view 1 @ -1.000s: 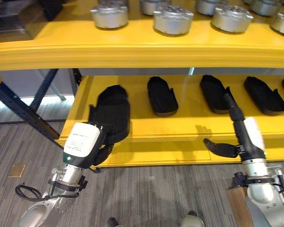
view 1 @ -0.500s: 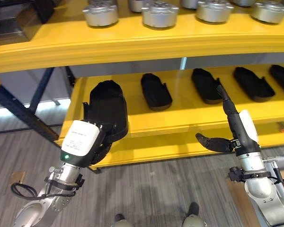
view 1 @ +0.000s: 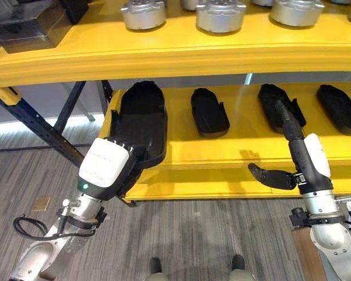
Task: Move parts from the plastic box to the shelf.
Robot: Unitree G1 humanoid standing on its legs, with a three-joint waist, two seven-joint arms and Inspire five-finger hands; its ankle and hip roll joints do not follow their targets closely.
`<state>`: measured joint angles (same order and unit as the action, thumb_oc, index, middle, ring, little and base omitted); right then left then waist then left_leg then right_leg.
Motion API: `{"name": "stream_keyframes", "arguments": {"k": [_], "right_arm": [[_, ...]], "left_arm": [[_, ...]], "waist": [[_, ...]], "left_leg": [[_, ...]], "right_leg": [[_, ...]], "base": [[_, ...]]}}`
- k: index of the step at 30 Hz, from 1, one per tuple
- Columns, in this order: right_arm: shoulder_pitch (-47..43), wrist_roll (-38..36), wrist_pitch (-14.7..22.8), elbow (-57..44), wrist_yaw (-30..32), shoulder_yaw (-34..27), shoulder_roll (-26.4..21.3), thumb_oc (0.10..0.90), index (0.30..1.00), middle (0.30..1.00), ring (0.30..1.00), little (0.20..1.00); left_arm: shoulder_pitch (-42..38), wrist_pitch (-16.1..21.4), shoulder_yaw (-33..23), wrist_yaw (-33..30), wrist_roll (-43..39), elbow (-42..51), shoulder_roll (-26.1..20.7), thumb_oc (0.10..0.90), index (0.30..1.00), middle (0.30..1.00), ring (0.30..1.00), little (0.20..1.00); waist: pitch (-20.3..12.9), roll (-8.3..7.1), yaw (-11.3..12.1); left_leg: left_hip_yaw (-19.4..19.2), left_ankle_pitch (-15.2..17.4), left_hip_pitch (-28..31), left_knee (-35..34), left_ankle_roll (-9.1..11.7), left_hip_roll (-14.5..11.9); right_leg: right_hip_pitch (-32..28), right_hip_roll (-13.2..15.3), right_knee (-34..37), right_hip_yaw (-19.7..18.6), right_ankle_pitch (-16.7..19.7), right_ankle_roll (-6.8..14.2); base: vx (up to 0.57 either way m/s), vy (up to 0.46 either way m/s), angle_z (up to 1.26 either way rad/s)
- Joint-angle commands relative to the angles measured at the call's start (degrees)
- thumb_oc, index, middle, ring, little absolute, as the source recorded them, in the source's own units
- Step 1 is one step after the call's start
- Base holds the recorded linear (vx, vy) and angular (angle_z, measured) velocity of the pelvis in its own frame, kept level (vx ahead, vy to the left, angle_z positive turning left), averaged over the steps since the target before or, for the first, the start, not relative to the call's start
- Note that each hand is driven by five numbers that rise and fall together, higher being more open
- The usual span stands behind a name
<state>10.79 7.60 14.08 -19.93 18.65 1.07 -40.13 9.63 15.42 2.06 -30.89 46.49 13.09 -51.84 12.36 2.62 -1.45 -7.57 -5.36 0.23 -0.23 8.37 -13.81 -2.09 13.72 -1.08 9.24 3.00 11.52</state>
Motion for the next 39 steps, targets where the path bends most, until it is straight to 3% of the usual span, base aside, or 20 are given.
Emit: {"name": "stream_keyframes", "arguments": {"k": [1, 2, 3, 4, 5, 7, 8, 9, 13, 17, 21, 23, 24, 25, 28, 34, 36, 39], "right_arm": [[-6.33, -5.52, 7.54, -4.82, -2.98, 1.35, -0.26, 0.900, 1.000, 1.000, 1.000, 1.000], [-7.95, -4.28, 8.15, -4.49, -3.43, 2.94, -0.79, 0.900, 1.000, 1.000, 1.000, 1.000], [-10.39, -3.60, 8.43, -4.18, -2.96, 5.17, -1.91, 0.900, 1.000, 1.000, 1.000, 1.000], [-11.92, -4.06, 8.26, -4.06, -2.72, 6.34, -2.67, 0.900, 1.000, 1.000, 1.000, 1.000], [-12.91, -4.73, 7.96, -4.14, -2.53, 7.00, -3.20, 0.900, 1.000, 1.000, 1.000, 1.000], [-14.51, -5.93, 8.05, -4.38, -3.03, 7.90, -2.76, 0.900, 1.000, 1.000, 1.000, 1.000], [-14.21, -6.82, 8.08, -4.60, -4.29, 7.42, -2.49, 0.900, 1.000, 1.000, 1.000, 1.000], [-14.02, -7.90, 8.14, -4.63, -5.37, 7.15, -2.52, 0.900, 1.000, 1.000, 1.000, 1.000], [-14.16, -9.20, 7.32, -4.76, -8.16, 8.04, -3.70, 0.900, 1.000, 1.000, 1.000, 1.000], [-14.56, -9.83, 6.72, -4.91, -9.13, 9.19, -1.86, 0.900, 1.000, 1.000, 1.000, 1.000], [-13.18, -9.30, 6.86, -6.04, -12.57, 8.53, -0.30, 0.900, 1.000, 1.000, 1.000, 1.000], [-13.26, -11.37, 7.79, -6.61, -15.44, 8.07, 0.40, 0.900, 1.000, 1.000, 1.000, 1.000], [-13.34, -12.32, 7.48, -7.44, -16.21, 8.09, 0.70, 0.900, 1.000, 1.000, 1.000, 1.000], [-13.59, -11.59, 6.59, -8.04, -15.75, 8.48, 0.73, 0.900, 1.000, 1.000, 1.000, 1.000], [-13.26, -8.22, 7.48, -7.93, -14.42, 9.22, 0.75, 0.900, 1.000, 1.000, 1.000, 1.000], [-15.83, -10.25, 8.70, -8.46, -18.84, 10.51, -3.67, 0.900, 1.000, 1.000, 1.000, 1.000], [-16.99, -16.33, 6.06, -8.47, -23.95, 11.77, -4.34, 0.900, 1.000, 1.000, 1.000, 1.000], [-17.40, -27.90, -1.42, -9.09, -33.53, 14.10, -4.86, 0.900, 1.000, 1.000, 1.000, 1.000]], "left_arm": [[-6.12, -5.06, -5.55, -8.73, -0.90, 1.08, -5.38, 0.400, 0.300, 0.300, 0.300, 0.300], [-6.69, -6.13, -4.90, -9.68, -1.49, -0.06, -5.86, 0.400, 0.300, 0.300, 0.300, 0.300], [-7.93, -7.18, -3.65, -10.74, -2.09, -1.37, -6.17, 0.400, 0.300, 0.300, 0.300, 0.300], [-8.55, -7.84, -3.04, -10.98, -2.20, -1.83, -6.03, 0.400, 0.300, 0.300, 0.300, 0.300], [-8.83, -8.23, -2.48, -11.26, -2.34, -1.97, -5.92, 0.400, 0.300, 0.300, 0.300, 0.300], [-9.71, -8.42, -1.70, -11.34, -2.20, -1.57, -4.66, 0.400, 0.300, 0.300, 0.300, 0.300], [-10.08, -7.99, -1.83, -10.82, -2.55, -1.29, -4.15, 0.400, 0.300, 0.300, 0.300, 0.300], [-10.23, -7.84, -2.01, -10.24, -2.68, -1.13, -4.01, 0.400, 0.300, 0.300, 0.300, 0.300], [-11.59, -7.59, -0.07, -9.11, -3.90, -0.66, -3.55, 0.400, 0.300, 0.300, 0.300, 0.300], [-14.54, -5.22, 2.72, -8.41, -0.83, -1.82, -0.86, 0.400, 0.300, 0.300, 0.300, 0.300], [-16.20, -4.29, 3.49, -7.12, 0.99, -2.72, -1.20, 0.400, 0.300, 0.300, 0.300, 0.300], [-14.53, -4.18, 2.47, -7.61, 1.83, -2.46, -1.54, 0.400, 0.300, 0.300, 0.300, 0.300], [-14.21, -4.11, 1.79, -6.41, 2.22, -0.93, -2.04, 0.400, 0.300, 0.300, 0.300, 0.300], [-14.68, -3.89, 2.39, -5.87, 2.08, 0.10, -3.30, 0.400, 0.300, 0.300, 0.300, 0.300], [-16.83, -3.22, 4.30, -5.89, 3.21, 0.60, -3.06, 0.400, 0.300, 0.300, 0.300, 0.300], [-20.96, -9.21, 7.67, -8.36, 2.21, -2.16, -5.66, 0.400, 0.300, 0.300, 0.300, 0.300], [-23.05, -10.59, 8.85, -7.98, 1.62, -3.20, -6.16, 0.400, 0.300, 0.300, 0.300, 0.300], [-24.88, -11.65, 10.14, -8.14, 1.04, -5.44, -6.26, 0.400, 0.300, 0.300, 0.300, 0.300]], "waist": [[-5.79, -2.18, -1.54], [-5.13, -2.40, -1.25], [-4.29, -2.29, -0.45], [-4.04, -1.97, -0.02], [-4.02, -1.73, 0.05], [-4.00, -0.87, -0.40], [-3.97, -0.73, -0.78], [-3.99, -0.63, -0.85], [-4.70, -0.51, -0.79], [-5.00, -1.30, -0.37], [-5.49, -2.11, -0.53], [-5.37, -2.28, 0.58], [-5.28, -2.51, 1.24], [-5.04, -2.84, 0.96], [-4.85, -3.00, -0.16], [-4.50, -2.87, -0.52], [-4.19, -2.74, -0.47], [-3.46, -2.79, -0.43]], "left_leg": [[-3.69, 6.27, 1.44, 4.83, -3.37, 2.48], [-2.94, 6.85, -0.12, 8.96, -2.94, 2.24], [0.14, 5.90, -2.82, 13.91, -2.28, 1.44], [1.80, 5.04, -3.71, 14.25, -2.00, 0.44], [2.03, 4.60, -3.57, 12.84, -1.81, -0.72], [0.22, -3.00, -2.28, 3.25, 0.15, -6.45], [-0.54, -6.23, -2.26, 1.09, 0.82, -8.19], [-0.59, -7.23, -2.46, 0.44, 1.06, -8.56], [1.29, -3.69, -1.31, -1.03, 0.38, -7.18], [0.63, 1.82, -1.11, 4.07, -0.64, -2.81], [-3.57, 4.67, 0.09, 6.43, -2.39, 0.16], [-8.87, 4.83, 2.27, 5.71, -2.52, -0.39], [-10.22, 5.30, 2.74, 5.60, -2.57, -0.43], [-9.58, 5.81, 2.93, 5.65, -3.08, -0.13], [-5.60, 5.97, 1.28, 6.05, -3.18, 0.42], [-6.30, 4.44, -0.59, 6.25, -1.60, -1.53], [-6.15, 4.15, -1.19, 6.30, -1.24, -1.81], [-5.88, 3.73, -2.18, 7.04, -0.87, -2.43]], "right_leg": [[-0.25, -1.49, -8.30, -2.76, -8.82, -3.89], [-0.56, -1.43, -8.78, -3.32, -8.92, -4.49], [-0.75, -2.02, -9.44, -4.59, -9.47, -5.39], [-0.60, -2.34, -10.11, -5.15, -10.04, -5.68], [-0.39, -2.29, -10.66, -5.07, -10.48, -5.55], [-0.23, -1.40, -12.40, -3.97, -11.78, -5.10], [-0.56, -0.82, -13.00, -3.48, -12.29, -4.94], [-0.77, -0.49, -13.34, -3.21, -12.71, -4.87], [-0.44, 1.45, -15.22, -3.29, -13.13, -4.06], [-0.58, 5.01, -14.27, -2.68, -10.36, -1.40], [-1.11, 8.71, -12.72, 0.62, -4.59, -0.64], [0.32, 9.49, -13.93, 5.90, -1.74, -0.21], [0.66, 9.49, -13.33, 7.29, -1.77, 0.24], [1.57, 9.27, -13.33, 4.96, -0.57, 0.34], [1.79, 5.38, -11.47, -0.61, -5.02, -0.15], [0.61, 4.36, -9.50, 0.37, -6.54, -0.09], [0.40, 4.05, -9.18, 0.40, -6.79, -0.29], [0.48, 3.78, -9.64, 0.47, -7.28, -0.84]], "base": [[0.01, -0.139, 0.13], [0.03, -0.022, 0.07], [0.05, 0.056, -0.05], [0.04, 0.125, -0.11], [0.09, 0.285, -0.14], [0.17, 0.437, 0.06], [0.17, 0.415, 0.22], [0.13, 0.372, 0.19], [0.15, 0.464, 0.05], [0.04, 0.463, -0.09], [0.02, 0.272, -0.34], [0.01, 0.091, -0.66], [0.03, -0.015, -1.26], [0.05, -0.027, -1.30], [0.07, -0.086, -0.24], [0.09, -0.078, 0.25], [0.08, -0.037, 0.04], [0.08, -0.022, 0.00]]}}
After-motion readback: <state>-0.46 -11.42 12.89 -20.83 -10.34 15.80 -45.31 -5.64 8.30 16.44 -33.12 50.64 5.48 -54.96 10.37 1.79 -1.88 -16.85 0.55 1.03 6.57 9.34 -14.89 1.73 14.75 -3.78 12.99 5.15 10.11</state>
